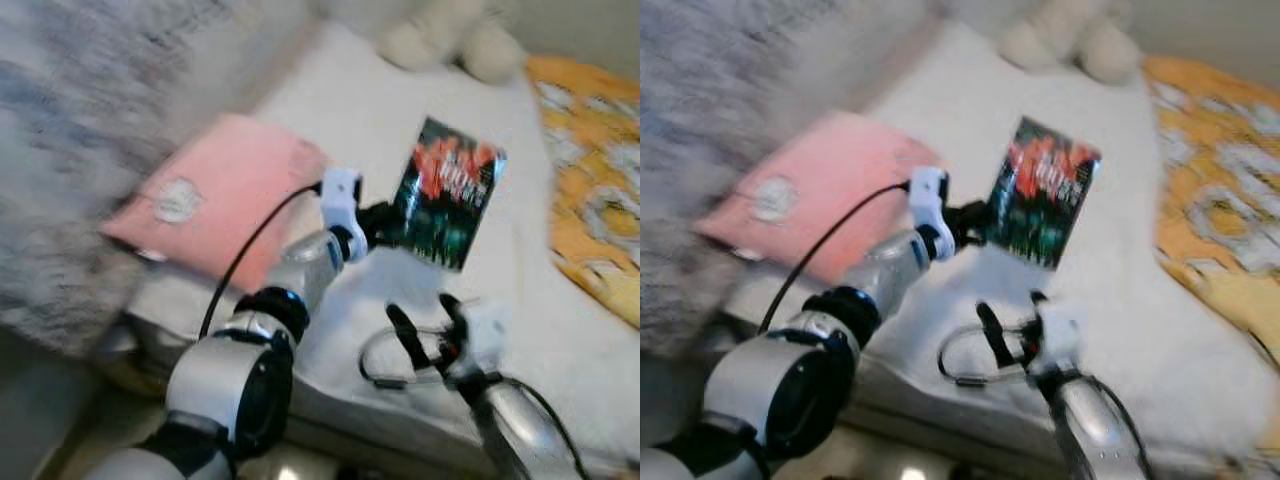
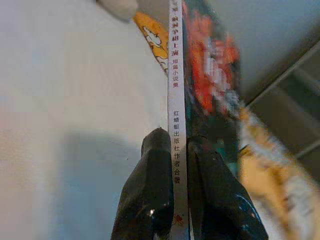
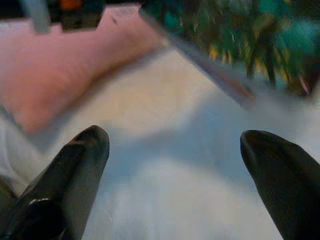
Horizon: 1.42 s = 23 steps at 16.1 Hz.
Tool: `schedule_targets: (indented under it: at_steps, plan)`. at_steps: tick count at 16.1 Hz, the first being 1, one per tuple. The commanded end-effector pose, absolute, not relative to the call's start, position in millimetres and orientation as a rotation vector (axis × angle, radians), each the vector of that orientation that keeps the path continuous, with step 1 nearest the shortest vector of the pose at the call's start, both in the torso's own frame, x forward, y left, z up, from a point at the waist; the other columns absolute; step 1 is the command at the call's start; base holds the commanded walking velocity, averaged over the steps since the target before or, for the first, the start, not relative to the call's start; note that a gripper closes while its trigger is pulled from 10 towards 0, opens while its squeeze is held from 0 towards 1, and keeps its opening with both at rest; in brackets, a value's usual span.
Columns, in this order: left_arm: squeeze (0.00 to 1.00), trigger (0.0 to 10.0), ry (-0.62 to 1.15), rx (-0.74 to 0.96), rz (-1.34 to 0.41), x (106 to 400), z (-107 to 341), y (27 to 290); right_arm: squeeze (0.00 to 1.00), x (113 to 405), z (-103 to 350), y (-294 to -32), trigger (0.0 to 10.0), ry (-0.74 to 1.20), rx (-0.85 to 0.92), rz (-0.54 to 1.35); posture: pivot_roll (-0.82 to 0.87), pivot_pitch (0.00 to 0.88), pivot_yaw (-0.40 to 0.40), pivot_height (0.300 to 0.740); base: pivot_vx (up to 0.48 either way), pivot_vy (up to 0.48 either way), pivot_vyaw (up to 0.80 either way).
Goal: Clean up the room
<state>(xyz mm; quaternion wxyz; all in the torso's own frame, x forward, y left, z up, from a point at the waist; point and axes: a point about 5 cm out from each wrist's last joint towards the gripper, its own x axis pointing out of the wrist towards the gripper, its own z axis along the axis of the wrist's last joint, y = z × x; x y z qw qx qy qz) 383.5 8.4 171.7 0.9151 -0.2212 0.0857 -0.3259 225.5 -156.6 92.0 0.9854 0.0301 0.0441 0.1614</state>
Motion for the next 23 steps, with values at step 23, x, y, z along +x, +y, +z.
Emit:
schedule_targets:
  at_steps: [23]
  plan:
    - [0.0,10.0,0.276,0.467,-0.278,404.4,153.9,142.2,0.0,198.8,85.0,-145.6,10.0,0.234,0.077,0.386,-0.15,0.32,-0.131,0.74,0.0,0.0,0.0]
